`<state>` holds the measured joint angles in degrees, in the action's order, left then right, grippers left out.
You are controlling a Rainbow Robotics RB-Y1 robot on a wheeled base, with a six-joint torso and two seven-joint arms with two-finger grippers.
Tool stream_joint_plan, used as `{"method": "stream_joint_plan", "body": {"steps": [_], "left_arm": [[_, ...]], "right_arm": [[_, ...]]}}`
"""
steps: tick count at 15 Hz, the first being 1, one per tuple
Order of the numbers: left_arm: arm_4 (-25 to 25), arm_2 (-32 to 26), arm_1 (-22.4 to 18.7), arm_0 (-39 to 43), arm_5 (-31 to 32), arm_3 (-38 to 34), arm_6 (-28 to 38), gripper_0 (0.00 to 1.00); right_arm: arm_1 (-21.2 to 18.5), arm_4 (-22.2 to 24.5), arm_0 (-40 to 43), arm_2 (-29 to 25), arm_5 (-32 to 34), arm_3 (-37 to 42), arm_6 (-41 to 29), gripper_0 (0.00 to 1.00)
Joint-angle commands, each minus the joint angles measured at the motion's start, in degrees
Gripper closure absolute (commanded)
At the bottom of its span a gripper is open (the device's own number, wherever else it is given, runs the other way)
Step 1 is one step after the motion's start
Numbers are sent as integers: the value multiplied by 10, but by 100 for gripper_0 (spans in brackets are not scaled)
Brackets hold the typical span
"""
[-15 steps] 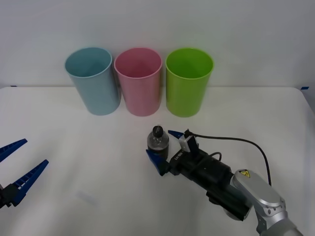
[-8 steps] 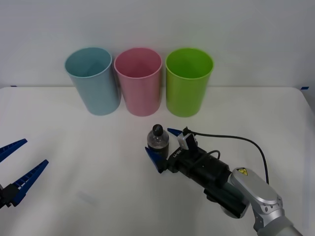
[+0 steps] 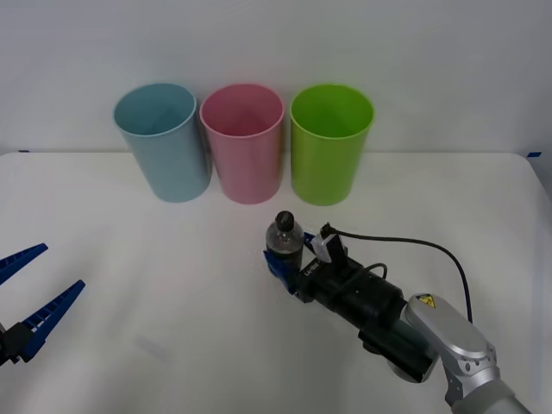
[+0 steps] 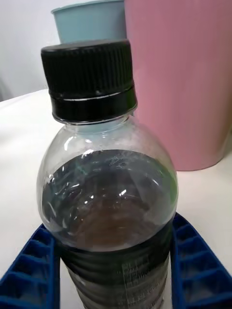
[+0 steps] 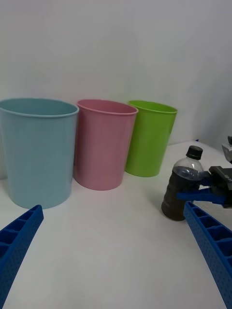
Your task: Grasp the object on the table and drop it into the matching bin: aluminum can to the light blue bin, PET bottle to the pink bin.
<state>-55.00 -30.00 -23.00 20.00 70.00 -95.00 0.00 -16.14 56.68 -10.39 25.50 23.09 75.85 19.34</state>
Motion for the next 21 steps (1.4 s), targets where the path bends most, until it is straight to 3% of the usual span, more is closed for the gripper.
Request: {"method": "stream_joint_plan", "body": {"steps": [1,8,12,15,21], "left_arm": [[0,0,0,0,0,0,0,0],[0,0,0,0,0,0,0,0],[0,0,0,0,0,0,0,0],[0,0,0,0,0,0,0,0],[0,0,0,0,0,0,0,0]], "right_arm": [[0,0,-1,-3,1,0,1,100],[-14,-10,2,-14,32,32,-2,100],[-64,-45,19,-25,34,98,-18,100],[-104,-47,49,-45,32,164,-31,100],[-130,-47,58,-82,39,235,-115,100]]}}
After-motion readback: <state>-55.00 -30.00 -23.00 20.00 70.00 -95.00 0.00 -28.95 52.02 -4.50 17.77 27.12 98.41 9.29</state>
